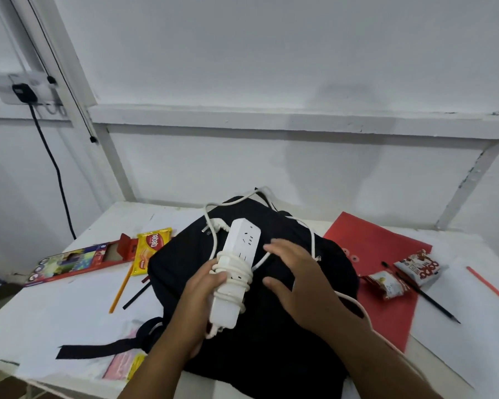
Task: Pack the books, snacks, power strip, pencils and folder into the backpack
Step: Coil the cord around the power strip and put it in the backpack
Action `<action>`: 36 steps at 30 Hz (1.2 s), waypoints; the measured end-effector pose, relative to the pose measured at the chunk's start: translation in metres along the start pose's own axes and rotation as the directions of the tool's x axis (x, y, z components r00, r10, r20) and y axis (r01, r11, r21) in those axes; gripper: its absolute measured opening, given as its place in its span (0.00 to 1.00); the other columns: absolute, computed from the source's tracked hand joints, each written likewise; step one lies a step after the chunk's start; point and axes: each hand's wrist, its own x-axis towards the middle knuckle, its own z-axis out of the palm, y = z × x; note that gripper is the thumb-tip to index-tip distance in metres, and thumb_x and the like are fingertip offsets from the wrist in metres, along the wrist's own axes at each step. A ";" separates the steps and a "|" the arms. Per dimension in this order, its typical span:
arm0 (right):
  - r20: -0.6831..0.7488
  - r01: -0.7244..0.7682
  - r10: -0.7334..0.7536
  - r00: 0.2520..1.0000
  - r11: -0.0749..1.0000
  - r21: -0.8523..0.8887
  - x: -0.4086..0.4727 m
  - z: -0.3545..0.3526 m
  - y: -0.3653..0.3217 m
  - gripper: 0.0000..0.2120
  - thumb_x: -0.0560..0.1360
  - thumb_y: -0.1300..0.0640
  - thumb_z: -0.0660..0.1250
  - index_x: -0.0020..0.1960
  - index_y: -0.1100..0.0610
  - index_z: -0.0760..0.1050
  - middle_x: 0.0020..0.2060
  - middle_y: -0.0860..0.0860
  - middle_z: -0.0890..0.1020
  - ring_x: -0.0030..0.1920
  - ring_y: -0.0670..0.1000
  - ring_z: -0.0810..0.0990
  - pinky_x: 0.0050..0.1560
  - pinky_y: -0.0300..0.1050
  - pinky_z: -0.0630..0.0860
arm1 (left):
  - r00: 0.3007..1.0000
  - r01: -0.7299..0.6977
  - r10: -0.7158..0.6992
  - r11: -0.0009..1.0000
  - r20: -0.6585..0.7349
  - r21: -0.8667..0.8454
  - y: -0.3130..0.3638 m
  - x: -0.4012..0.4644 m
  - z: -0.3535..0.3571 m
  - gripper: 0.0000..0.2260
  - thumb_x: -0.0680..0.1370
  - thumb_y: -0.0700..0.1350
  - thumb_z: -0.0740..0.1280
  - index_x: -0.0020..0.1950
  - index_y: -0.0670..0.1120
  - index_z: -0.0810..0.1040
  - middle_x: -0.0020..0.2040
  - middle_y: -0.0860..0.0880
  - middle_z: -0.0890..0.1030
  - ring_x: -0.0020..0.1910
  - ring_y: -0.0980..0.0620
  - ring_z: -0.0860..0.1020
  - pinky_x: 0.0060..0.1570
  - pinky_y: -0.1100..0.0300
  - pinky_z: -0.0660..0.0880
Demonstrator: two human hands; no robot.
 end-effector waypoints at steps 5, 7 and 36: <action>-0.005 -0.066 0.066 0.998 0.996 -0.059 0.028 0.018 -0.025 0.23 0.73 0.39 0.62 0.65 0.46 0.76 0.61 0.42 0.79 0.66 0.46 0.74 0.70 0.59 0.65 | 0.997 -0.023 0.026 0.999 0.072 -0.047 0.018 0.000 -0.030 0.24 0.68 0.54 0.68 0.62 0.49 0.81 0.51 0.36 0.80 0.45 0.40 0.77 0.50 0.40 0.71; -0.042 -0.054 0.055 0.998 0.998 0.035 0.032 0.025 -0.039 0.16 0.75 0.41 0.61 0.55 0.47 0.81 0.47 0.39 0.83 0.51 0.40 0.80 0.60 0.53 0.73 | 0.995 0.000 0.005 0.999 0.098 -0.050 0.025 -0.002 -0.042 0.24 0.68 0.54 0.69 0.63 0.50 0.81 0.52 0.35 0.80 0.44 0.40 0.77 0.50 0.41 0.72; -0.475 0.320 -0.234 0.848 0.941 0.108 0.023 0.023 -0.022 0.16 0.71 0.47 0.74 0.52 0.57 0.85 0.50 0.43 0.80 0.55 0.45 0.79 0.55 0.49 0.78 | 0.977 0.015 0.000 0.998 -0.214 0.068 0.046 0.025 0.025 0.31 0.65 0.69 0.74 0.48 0.42 0.78 0.43 0.42 0.84 0.42 0.45 0.82 0.45 0.49 0.77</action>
